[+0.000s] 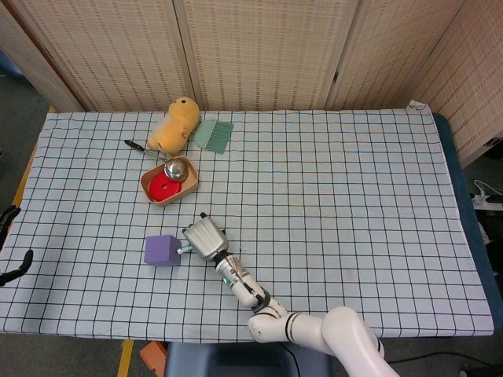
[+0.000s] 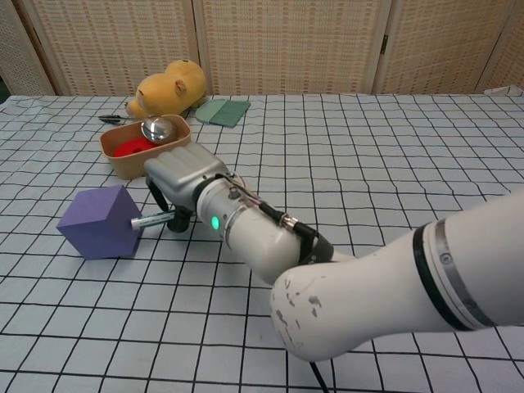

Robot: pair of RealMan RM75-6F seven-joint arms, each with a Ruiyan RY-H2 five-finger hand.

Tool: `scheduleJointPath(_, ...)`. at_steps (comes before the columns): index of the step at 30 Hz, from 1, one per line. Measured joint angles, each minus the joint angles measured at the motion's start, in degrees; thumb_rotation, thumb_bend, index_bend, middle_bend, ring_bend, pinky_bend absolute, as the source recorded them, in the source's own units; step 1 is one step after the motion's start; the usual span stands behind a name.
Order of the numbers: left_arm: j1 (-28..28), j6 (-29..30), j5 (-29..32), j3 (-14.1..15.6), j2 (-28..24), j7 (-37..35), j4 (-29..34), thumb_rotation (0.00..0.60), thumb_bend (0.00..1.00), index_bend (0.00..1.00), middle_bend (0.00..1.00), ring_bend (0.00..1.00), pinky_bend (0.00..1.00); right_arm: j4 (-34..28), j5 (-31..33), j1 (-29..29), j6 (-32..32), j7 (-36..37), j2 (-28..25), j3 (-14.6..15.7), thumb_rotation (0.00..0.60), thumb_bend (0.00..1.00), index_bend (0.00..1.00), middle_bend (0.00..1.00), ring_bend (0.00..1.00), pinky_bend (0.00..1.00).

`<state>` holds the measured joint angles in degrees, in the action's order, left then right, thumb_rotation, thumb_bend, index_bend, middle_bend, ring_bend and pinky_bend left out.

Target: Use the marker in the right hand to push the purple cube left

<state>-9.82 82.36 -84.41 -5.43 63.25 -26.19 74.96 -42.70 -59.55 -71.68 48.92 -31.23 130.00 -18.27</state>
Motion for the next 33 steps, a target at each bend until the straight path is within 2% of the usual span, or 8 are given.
scheduleJointPath(10, 0.21, 0.44, 0.03, -0.15, -0.28, -0.10, 0.24, 0.600, 0.45, 0.00, 0.00, 0.00, 0.09, 1.34, 4.09, -2.49, 1.74, 0.89, 0.00, 2.68, 0.600, 0.41, 0.98, 0.86, 0.65, 0.33)
scheduleJointPath(14, 0.46, 0.93, -0.07, -0.09, -0.21, 0.36, 0.35, 0.600, 0.45, 0.00, 0.00, 0.00, 0.09, 1.23, 3.19, -0.60, 4.61, 0.71, -0.19, 3.69, 0.600, 0.41, 0.98, 0.86, 0.65, 0.33)
scheduleJointPath(20, 0.57, 1.08, -0.03, -0.11, -0.15, 0.91, 0.50, 0.600, 0.45, 0.00, 0.00, 0.00, 0.09, -2.48, 0.59, 3.39, 8.26, 0.13, -2.66, 5.70, 0.600, 0.41, 0.98, 0.86, 0.65, 0.33)
scheduleJointPath(23, 0.53, 1.01, 0.09, -0.15, 0.02, 1.76, 0.57, 0.600, 0.45, 0.00, 0.00, 0.00, 0.09, -6.67, -0.26, 6.38, 10.62, -0.97, -5.90, 6.93, 0.600, 0.41, 0.98, 0.86, 0.65, 0.33)
scheduleJointPath(30, 0.34, 0.62, 0.50, -0.32, 0.39, 3.39, 0.97, 0.600, 0.45, 0.00, 0.00, 0.00, 0.09, -22.93, -1.24, 15.79, 15.51, -5.99, -19.45, 11.03, 0.600, 0.41, 0.97, 0.86, 0.65, 0.33)
scheduleJointPath(33, 0.26, 0.37, 0.58, -0.33, 0.45, 3.71, 0.98, 0.600, 0.45, 0.00, 0.00, 0.00, 0.09, -27.16, -1.46, 20.50, 17.13, -7.28, -24.52, 13.55, 0.600, 0.41, 0.96, 0.86, 0.64, 0.33)
